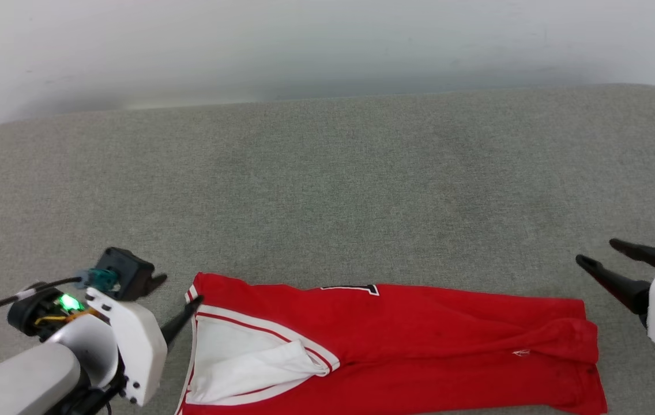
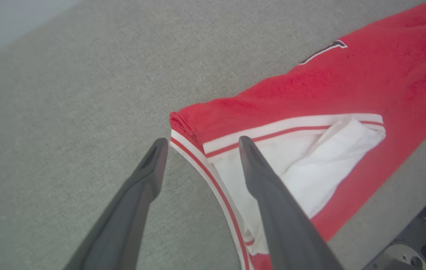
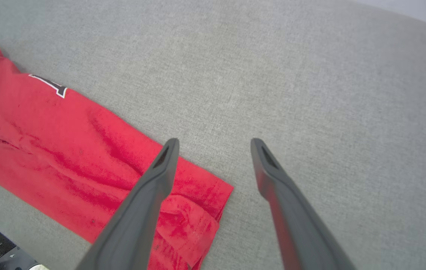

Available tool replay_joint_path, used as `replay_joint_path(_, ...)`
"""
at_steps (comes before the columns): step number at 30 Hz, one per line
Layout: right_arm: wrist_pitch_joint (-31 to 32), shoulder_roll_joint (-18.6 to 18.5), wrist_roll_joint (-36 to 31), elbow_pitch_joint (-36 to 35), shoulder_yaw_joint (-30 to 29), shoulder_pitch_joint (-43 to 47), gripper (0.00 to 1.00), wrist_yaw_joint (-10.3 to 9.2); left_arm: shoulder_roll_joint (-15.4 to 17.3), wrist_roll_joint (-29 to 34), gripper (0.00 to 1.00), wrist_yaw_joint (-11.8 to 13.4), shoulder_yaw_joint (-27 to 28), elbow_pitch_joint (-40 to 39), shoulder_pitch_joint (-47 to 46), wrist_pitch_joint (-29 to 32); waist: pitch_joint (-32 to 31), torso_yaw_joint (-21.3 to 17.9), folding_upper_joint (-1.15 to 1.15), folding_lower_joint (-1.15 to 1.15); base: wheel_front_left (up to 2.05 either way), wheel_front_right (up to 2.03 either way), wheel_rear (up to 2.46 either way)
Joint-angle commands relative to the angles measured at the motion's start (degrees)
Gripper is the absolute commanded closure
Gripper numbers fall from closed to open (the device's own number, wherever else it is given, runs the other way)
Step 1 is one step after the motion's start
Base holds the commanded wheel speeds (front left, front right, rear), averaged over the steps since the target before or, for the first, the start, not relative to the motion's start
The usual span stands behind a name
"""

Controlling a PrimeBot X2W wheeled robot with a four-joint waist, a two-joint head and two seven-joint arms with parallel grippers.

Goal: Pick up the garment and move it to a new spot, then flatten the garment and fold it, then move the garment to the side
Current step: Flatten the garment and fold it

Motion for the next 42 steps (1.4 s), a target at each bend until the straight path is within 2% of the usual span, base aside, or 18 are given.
replay_joint_path(1,-1.2,-0.3,-0.4,-0.4,-1.3,1.7,0.0,-0.04,0.0,1.4,0.0,1.5,0.9,0.4,0.3,-2.6,-0.1,-0.1,0.0,0.01,0.0,0.0,0.0)
replay_joint_path(4,-4.4,-0.3,-1.7,0.8,-6.3,3.5,0.0,-0.04,-1.1,3.5,0.0,6.2,3.4,1.6,1.5,-10.3,0.0,-0.1,0.0,0.01,0.0,0.0,0.0)
replay_joint_path(10,-8.7,3.2,-2.6,6.5,-14.9,9.7,0.0,-0.03,-4.2,5.0,0.0,14.3,7.9,3.9,4.7,-21.7,0.5,0.4,0.0,0.01,0.0,0.0,0.0)
replay_joint_path(16,-7.6,8.5,-0.1,8.1,-20.1,17.2,0.0,-0.03,-8.1,10.1,0.0,22.2,14.9,3.1,9.5,-24.0,1.0,1.0,0.0,0.01,0.0,0.0,0.0)
replay_joint_path(20,-5.4,11.4,2.1,7.5,-21.2,20.9,0.0,-0.03,-11.2,16.0,0.0,25.7,22.5,0.4,15.5,-24.0,1.5,1.3,0.0,0.01,0.0,0.0,0.0)
replay_joint_path(24,-2.9,14.3,3.8,7.7,-20.7,23.4,0.0,-0.03,-15.3,22.1,0.0,27.1,30.0,-2.3,22.0,-24.0,1.8,1.7,0.0,0.01,0.0,0.0,0.0)
replay_joint_path(28,-0.5,17.3,4.5,8.2,-19.0,24.7,0.0,-0.03,-19.9,28.2,0.0,26.7,36.1,-3.9,27.9,-24.0,1.9,2.3,0.0,0.01,0.0,0.0,0.0)
replay_joint_path(36,3.7,22.6,4.5,9.1,-15.0,23.4,0.0,0.12,-30.3,40.0,0.0,23.2,45.1,-4.6,36.3,-24.0,2.1,3.3,0.0,0.01,0.0,0.0,0.0)
replay_joint_path(38,3.4,22.6,4.0,9.4,-14.9,22.3,0.98,0.19,-33.2,42.2,0.0,22.2,47.1,-4.2,37.9,-24.0,2.0,3.4,0.0,0.01,0.0,0.0,0.0)
replay_joint_path(42,2.3,21.4,2.5,9.6,-15.5,20.5,1.0,0.02,-37.2,46.8,0.0,19.8,50.3,-3.8,40.9,-24.0,1.6,3.5,0.0,0.01,0.0,0.0,0.0)
